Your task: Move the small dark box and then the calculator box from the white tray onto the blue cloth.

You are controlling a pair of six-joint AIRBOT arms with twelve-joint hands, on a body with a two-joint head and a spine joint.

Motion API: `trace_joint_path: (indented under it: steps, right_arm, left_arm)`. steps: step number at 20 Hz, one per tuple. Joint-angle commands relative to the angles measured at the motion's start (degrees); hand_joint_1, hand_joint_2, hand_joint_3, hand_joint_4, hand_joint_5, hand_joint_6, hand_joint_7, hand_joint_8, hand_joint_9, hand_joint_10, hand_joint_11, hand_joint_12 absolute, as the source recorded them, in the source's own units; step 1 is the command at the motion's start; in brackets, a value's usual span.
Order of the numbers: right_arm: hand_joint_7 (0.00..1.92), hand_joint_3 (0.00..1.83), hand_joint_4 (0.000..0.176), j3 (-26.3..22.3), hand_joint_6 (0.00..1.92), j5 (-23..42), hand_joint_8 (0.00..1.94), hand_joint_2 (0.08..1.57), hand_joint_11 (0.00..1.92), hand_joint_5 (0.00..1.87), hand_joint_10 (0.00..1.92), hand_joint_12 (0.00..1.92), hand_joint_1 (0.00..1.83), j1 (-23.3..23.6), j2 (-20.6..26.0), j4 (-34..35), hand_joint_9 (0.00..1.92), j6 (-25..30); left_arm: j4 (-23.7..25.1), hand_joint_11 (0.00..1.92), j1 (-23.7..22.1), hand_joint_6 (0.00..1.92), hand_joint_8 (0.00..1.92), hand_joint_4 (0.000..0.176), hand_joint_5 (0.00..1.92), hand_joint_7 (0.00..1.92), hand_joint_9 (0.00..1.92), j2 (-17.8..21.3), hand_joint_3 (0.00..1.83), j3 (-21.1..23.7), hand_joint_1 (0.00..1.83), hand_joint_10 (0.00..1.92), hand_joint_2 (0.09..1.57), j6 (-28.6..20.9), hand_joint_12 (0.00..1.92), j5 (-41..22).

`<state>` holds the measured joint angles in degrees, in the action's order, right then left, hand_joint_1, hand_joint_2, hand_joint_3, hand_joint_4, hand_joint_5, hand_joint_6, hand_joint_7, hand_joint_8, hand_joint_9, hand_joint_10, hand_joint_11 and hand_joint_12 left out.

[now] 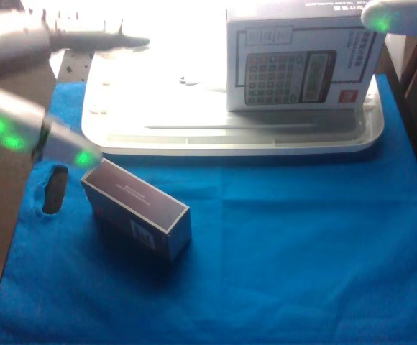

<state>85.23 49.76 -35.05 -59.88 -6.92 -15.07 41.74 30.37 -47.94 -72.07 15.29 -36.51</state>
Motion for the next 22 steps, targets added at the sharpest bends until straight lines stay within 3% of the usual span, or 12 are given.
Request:
trace_joint_path:
  steps: [1, 2, 4, 5, 7, 9, 12, 14, 15, 17, 19, 22]
  right_arm:
    - [0.25, 0.00, 0.084, 0.7, 0.00, 5.0, 0.01, 0.81, 0.10, 0.12, 0.01, 0.90, 0.60, 1.4, 0.1, 2.4, 0.30, 0.6]
    - [0.29, 0.00, 0.079, 1.2, 0.00, 3.2, 0.00, 0.80, 0.08, 0.14, 0.01, 1.07, 0.63, 2.1, -0.3, 1.7, 0.35, 0.7]
    - [0.36, 0.00, 0.074, 3.1, 0.00, -0.9, 0.00, 0.75, 0.06, 0.17, 0.01, 1.10, 0.64, 3.1, -1.7, -0.5, 0.42, 1.8]
    - [0.40, 0.00, 0.051, 4.2, 0.00, -2.3, 0.00, 0.70, 0.08, 0.18, 0.01, 1.04, 0.68, 3.4, -2.5, -1.5, 0.45, 2.8]
    - [0.35, 0.00, 0.049, 5.7, 0.00, -6.0, 0.00, 0.68, 0.01, 0.19, 0.00, 1.08, 0.65, 4.3, -3.7, -3.5, 0.36, 3.4]
    - [0.37, 0.02, 0.025, 6.9, 0.01, -10.3, 0.01, 0.73, 0.06, 0.22, 0.02, 1.11, 0.67, 6.7, -4.8, -7.0, 0.39, 3.4]
    - [0.37, 0.00, 0.040, 10.0, 0.00, -12.3, 0.00, 0.72, 0.04, 0.27, 0.00, 1.18, 0.70, 7.6, -7.5, -10.5, 0.38, 7.5]
    - [0.39, 0.00, 0.070, 13.7, 0.00, -12.5, 0.00, 0.71, 0.00, 0.28, 0.00, 1.25, 0.71, 7.6, -10.2, -13.5, 0.39, 13.6]
    - [0.45, 0.00, 0.043, 14.5, 0.00, -13.3, 0.01, 0.72, 0.04, 0.31, 0.01, 1.24, 0.72, 7.6, -11.0, -13.9, 0.44, 14.2]
    - [0.52, 0.00, 0.015, 14.7, 0.00, -14.5, 0.00, 0.70, 0.09, 0.35, 0.01, 1.15, 0.72, 7.6, -11.4, -14.2, 0.49, 14.2]
    - [0.51, 0.00, 0.001, 15.0, 0.01, -15.5, 0.00, 0.68, 0.09, 0.36, 0.00, 1.07, 0.72, 7.6, -12.0, -14.2, 0.48, 14.2]
    - [0.52, 0.00, 0.000, 15.3, 0.01, -16.3, 0.01, 0.71, 0.10, 0.42, 0.01, 1.14, 0.79, 7.6, -12.7, -14.7, 0.51, 14.2]
  left_arm:
    - [-3.0, 0.00, -1.1, 0.00, 0.00, 0.137, 0.06, 0.19, 0.26, 0.5, 0.00, 0.1, 0.56, 0.00, 0.76, 0.3, 0.81, -5.4]
    - [-3.4, 0.00, -1.9, 0.00, 0.00, 0.139, 0.06, 0.20, 0.26, 0.7, 0.00, 0.1, 0.55, 0.00, 0.74, 0.9, 0.77, -5.8]
    - [-5.8, 0.00, -2.6, 0.00, 0.00, 0.165, 0.04, 0.21, 0.24, 0.9, 0.00, 0.1, 0.49, 0.00, 0.74, 3.0, 0.61, -7.4]
    - [-7.0, 0.00, -2.7, 0.01, 0.00, 0.174, 0.06, 0.21, 0.23, 1.0, 0.00, 0.1, 0.50, 0.00, 0.75, 4.0, 0.58, -8.0]
    - [-8.5, 0.00, -2.9, 0.00, 0.00, 0.153, 0.04, 0.18, 0.19, 1.2, 0.02, 0.1, 0.52, 0.00, 0.82, 5.5, 0.49, -9.2]
    - [-8.6, 0.00, -3.7, 0.00, 0.00, 0.173, 0.01, 0.16, 0.14, 1.3, 0.01, 0.1, 0.51, 0.00, 0.83, 5.9, 0.44, -9.7]
    - [-9.5, 0.00, -3.9, 0.00, 0.00, 0.171, 0.00, 0.20, 0.16, 1.3, 0.00, 0.1, 0.50, 0.00, 0.82, 6.7, 0.45, -11.3]
    - [-9.9, 0.00, -4.0, 0.00, 0.00, 0.167, 0.00, 0.18, 0.18, 1.3, 0.00, 0.1, 0.43, 0.00, 0.84, 6.8, 0.48, -12.1]
    - [-9.9, 0.00, -4.0, 0.00, 0.00, 0.161, 0.00, 0.16, 0.17, 1.3, 0.00, 0.2, 0.42, 0.00, 0.83, 6.9, 0.47, -12.3]
    - [-9.9, 0.00, -3.9, 0.00, 0.00, 0.152, 0.00, 0.16, 0.18, 1.3, 0.00, 0.2, 0.48, 0.00, 0.79, 7.0, 0.53, -12.7]
    - [-9.9, 0.00, -4.0, 0.00, 0.00, 0.148, 0.00, 0.15, 0.16, 1.3, 0.00, 0.3, 0.50, 0.00, 0.78, 7.0, 0.53, -12.8]
    - [-9.9, 0.00, -3.7, 0.00, 0.01, 0.146, 0.00, 0.19, 0.18, 1.4, 0.00, 0.3, 0.47, 0.01, 0.79, 7.0, 0.51, -12.6]
